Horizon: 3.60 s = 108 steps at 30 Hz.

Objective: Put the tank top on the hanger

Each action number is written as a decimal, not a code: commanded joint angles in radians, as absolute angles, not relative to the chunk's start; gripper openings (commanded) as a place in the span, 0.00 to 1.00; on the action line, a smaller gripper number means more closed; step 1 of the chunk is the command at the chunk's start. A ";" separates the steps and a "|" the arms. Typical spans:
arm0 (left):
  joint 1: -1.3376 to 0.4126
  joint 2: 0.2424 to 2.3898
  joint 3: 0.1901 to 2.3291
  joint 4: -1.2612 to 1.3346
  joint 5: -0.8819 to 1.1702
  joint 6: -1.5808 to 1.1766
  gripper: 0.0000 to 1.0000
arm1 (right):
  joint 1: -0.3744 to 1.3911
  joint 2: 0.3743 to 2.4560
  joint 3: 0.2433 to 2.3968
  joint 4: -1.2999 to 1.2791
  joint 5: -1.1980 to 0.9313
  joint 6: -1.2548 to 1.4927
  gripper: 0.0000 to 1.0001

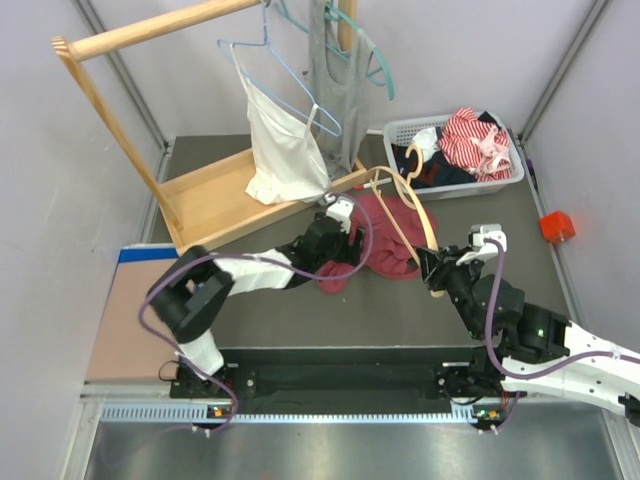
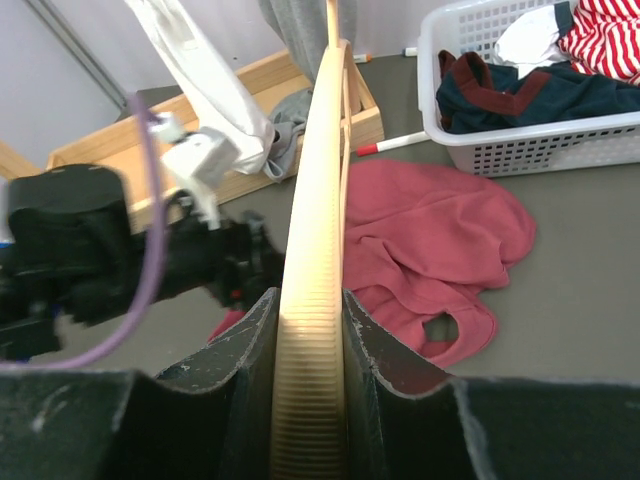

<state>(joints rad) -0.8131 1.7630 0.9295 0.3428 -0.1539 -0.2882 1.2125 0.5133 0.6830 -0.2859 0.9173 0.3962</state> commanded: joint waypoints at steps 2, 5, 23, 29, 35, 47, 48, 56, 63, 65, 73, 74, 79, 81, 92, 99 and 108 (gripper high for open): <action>-0.831 1.534 0.803 0.192 -0.282 -0.248 0.77 | 1.209 0.525 0.715 -0.247 0.933 0.425 0.00; -0.859 1.461 0.735 0.178 -0.282 -0.253 0.70 | 1.209 0.544 0.713 -0.235 0.917 0.428 0.00; -0.871 1.509 0.709 0.219 -0.149 -0.290 0.52 | 1.209 0.597 0.739 -0.265 0.893 0.469 0.00; -0.874 1.526 0.704 0.233 -0.111 -0.311 0.51 | 1.209 0.588 0.735 -0.270 0.907 0.466 0.00; -0.880 1.557 0.696 0.273 -0.081 -0.362 0.49 | 1.209 0.592 0.733 -0.268 0.910 0.465 0.00; -0.887 1.612 0.713 0.273 -0.080 -0.385 0.41 | 1.209 0.572 0.719 -0.268 0.911 0.465 0.00; -0.887 1.620 0.719 0.273 -0.078 -0.390 0.40 | 1.209 0.568 0.719 -0.271 0.911 0.465 0.00; -0.893 1.651 0.741 0.265 -0.110 -0.403 0.12 | 1.209 0.548 0.719 -0.290 0.907 0.472 0.00; -0.890 1.563 0.814 0.177 -0.156 -0.379 0.00 | 1.209 0.548 0.752 -0.322 0.888 0.443 0.00; -0.879 1.534 0.840 0.140 -0.163 -0.365 0.00 | 1.209 0.545 0.755 -0.331 0.874 0.434 0.00; -0.698 1.493 0.877 0.104 -0.045 -0.383 0.00 | 1.209 0.519 0.781 -0.336 0.789 0.362 0.00; -0.674 1.494 0.874 0.107 -0.023 -0.393 0.00 | 1.209 0.517 0.790 -0.336 0.779 0.348 0.00; -0.531 1.512 0.864 0.152 0.121 -0.442 0.00 | 1.209 0.486 0.795 -0.316 0.697 0.299 0.00; -0.503 1.523 0.865 0.169 0.139 -0.452 0.00 | 1.209 0.489 0.799 -0.327 0.661 0.290 0.00; -0.396 1.563 0.874 0.210 0.170 -0.488 0.00 | 1.209 0.571 0.827 -0.373 0.571 0.288 0.00; -0.353 1.606 0.881 0.230 0.170 -0.503 0.00 | 1.209 0.528 0.827 -0.377 0.523 0.296 0.00; -0.325 1.629 0.896 0.285 0.196 -0.535 0.00 | 1.209 0.563 0.839 -0.426 0.477 0.307 0.00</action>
<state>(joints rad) -0.3420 1.6287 0.8532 0.1947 0.1726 -0.5091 1.2087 0.5381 0.7849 -0.4316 0.5106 0.2989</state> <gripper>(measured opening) 0.025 0.260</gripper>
